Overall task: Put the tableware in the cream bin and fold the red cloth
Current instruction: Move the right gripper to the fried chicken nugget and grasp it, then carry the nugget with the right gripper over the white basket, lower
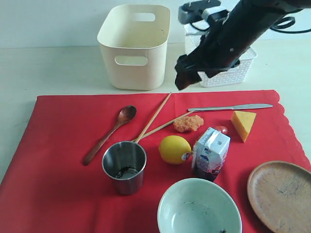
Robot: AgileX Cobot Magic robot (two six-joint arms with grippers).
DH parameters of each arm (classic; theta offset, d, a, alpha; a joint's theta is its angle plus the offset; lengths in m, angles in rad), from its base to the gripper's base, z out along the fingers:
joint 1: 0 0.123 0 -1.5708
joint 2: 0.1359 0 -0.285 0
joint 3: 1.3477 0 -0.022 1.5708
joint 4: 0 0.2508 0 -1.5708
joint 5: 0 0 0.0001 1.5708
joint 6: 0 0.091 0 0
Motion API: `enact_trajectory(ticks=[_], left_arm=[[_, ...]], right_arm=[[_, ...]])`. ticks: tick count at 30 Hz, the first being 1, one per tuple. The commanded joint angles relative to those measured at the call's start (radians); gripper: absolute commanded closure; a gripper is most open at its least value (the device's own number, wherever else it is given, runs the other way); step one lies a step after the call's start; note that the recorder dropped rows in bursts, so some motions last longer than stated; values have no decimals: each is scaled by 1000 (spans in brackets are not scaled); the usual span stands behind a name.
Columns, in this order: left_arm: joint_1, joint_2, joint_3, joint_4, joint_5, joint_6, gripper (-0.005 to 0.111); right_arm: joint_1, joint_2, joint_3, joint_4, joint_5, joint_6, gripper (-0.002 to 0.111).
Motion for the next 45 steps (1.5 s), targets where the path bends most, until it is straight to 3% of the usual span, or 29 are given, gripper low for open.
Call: enact_trajectory(ticks=[1,29,32,40,45], left_arm=[[-6,-6,0,4,-6,-7,105],[-6,-6,0,4,-6,-7,105],[-6,-6,0,4,-6,-7,105],[-6,-6,0,4,-6,-7,105],[-6,-6,0,4,-6,-7,105]], right_arm=[[43,-11,60,-45,-19,-11,30],[49,214,96,-57,-152,-20,32],[49,214,96,-57,-154,-35,42],[49,207,96,-57,-145,-35,83],[49,158,96,-57,-139,-33,101]])
